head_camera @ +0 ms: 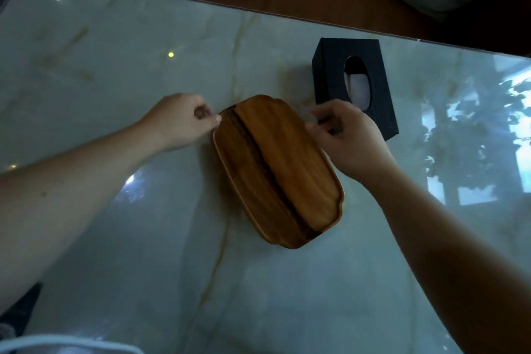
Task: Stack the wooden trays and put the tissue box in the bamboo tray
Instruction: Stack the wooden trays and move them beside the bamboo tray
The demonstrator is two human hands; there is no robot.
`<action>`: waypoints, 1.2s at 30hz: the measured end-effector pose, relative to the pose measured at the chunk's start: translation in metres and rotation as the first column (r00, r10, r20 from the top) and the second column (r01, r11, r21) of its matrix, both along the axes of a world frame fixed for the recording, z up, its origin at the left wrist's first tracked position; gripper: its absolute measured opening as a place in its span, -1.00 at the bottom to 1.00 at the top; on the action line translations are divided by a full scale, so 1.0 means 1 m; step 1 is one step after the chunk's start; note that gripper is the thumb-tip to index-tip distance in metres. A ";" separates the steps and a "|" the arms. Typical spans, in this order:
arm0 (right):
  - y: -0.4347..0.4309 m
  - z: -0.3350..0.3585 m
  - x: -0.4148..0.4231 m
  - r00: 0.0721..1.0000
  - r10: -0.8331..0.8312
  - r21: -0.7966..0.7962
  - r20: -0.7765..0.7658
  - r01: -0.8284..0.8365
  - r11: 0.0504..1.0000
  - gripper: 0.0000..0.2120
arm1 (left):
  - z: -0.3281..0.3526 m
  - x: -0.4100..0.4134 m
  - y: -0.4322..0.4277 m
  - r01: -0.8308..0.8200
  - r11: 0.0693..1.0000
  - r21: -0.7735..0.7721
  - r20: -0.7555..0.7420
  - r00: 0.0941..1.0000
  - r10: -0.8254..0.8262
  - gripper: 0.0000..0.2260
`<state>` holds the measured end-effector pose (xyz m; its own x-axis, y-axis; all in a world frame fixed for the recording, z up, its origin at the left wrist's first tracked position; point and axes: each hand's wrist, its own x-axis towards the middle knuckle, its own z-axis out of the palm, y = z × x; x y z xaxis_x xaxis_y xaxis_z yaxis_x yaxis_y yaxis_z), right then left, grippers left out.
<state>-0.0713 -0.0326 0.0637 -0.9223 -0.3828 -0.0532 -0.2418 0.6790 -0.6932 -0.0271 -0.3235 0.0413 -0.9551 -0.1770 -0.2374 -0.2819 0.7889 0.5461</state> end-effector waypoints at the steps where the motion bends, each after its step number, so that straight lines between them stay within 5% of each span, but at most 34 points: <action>1: 0.011 -0.002 0.010 0.998 -0.049 -0.027 0.035 0.050 0.998 -0.77 | -0.001 -0.009 0.000 0.029 0.999 -0.013 -0.011 1.000 -0.029 -0.82; 5: 0.048 -0.022 0.049 0.938 -0.276 -0.115 0.210 0.304 0.946 -0.90 | -0.011 -0.042 0.011 0.117 0.991 -0.062 -0.008 0.993 -0.117 -0.78; 9: 0.068 -0.052 0.090 0.780 -0.436 -0.130 0.449 0.539 0.832 -0.74 | -0.019 -0.070 0.028 0.171 0.969 -0.177 0.078 0.984 -0.159 -0.71; 17: 0.058 -0.069 0.140 0.497 -0.429 -0.144 0.754 0.763 0.630 -0.83 | -0.029 -0.092 0.048 0.245 0.928 -0.281 0.198 0.961 -0.194 -0.67; 27: 0.045 -0.071 0.144 0.483 -0.520 -0.117 0.705 0.802 0.586 -0.90 | -0.027 -0.051 0.023 -0.025 0.998 -0.058 0.134 0.990 0.032 -0.73; 36: 0.061 -0.060 0.143 0.540 -0.586 -0.175 0.604 0.807 0.563 -0.97 | -0.016 0.034 0.013 -0.233 0.957 0.174 0.090 0.971 0.221 -0.82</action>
<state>0.0719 0.0288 0.0037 -0.7945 0.2937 -0.5315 0.5823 0.1204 -0.8040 0.0070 -0.3108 0.0251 -0.8752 -0.3348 -0.3493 -0.4837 0.5886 0.6477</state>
